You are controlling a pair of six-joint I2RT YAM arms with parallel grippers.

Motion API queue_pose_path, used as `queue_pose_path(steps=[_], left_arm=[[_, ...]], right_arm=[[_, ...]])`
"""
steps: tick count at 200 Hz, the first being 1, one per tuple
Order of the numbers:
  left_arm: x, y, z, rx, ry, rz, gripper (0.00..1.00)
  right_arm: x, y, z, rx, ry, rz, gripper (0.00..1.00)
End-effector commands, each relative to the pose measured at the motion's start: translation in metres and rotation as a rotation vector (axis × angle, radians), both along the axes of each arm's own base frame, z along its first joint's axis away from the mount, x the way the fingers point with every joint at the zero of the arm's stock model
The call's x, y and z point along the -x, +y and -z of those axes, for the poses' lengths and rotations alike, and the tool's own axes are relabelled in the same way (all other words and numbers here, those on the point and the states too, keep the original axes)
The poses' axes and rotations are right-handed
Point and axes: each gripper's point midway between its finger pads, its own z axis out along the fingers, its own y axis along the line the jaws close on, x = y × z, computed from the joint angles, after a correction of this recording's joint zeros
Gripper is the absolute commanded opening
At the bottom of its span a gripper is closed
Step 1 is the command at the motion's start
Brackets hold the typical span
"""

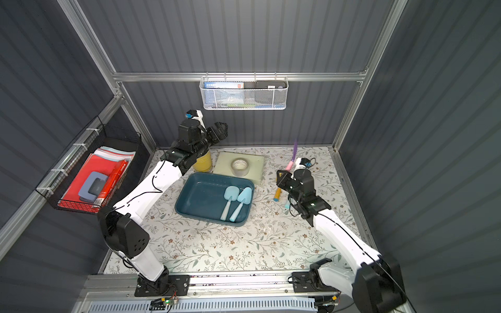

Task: Take the shovel out of the storage box
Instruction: Place the shovel at the center of the board.

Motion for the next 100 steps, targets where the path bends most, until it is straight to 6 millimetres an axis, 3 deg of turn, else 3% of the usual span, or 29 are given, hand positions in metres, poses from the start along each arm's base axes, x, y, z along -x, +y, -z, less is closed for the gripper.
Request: queue_pose_path(steps=[1,24,57,100], left_arm=[[0.0,-0.014,0.027,-0.003,0.04,0.047,0.99],[-0.004,-0.026,0.047,0.01,0.081,0.091,0.99],[-0.006,-0.036,0.053,0.017,0.095,0.14,0.99],[0.0,-0.03,0.062,-0.01,0.123,0.126,0.99]], right_arm=[[0.025,-0.052,0.022,0.106,0.177,0.213,0.02],[0.042,-0.077,0.051,0.186,0.351,0.302,0.0],[0.068,-0.087,0.12,0.214,0.615,0.336,0.0],[0.085,-0.094,0.161,0.202,0.703,0.374,0.0]])
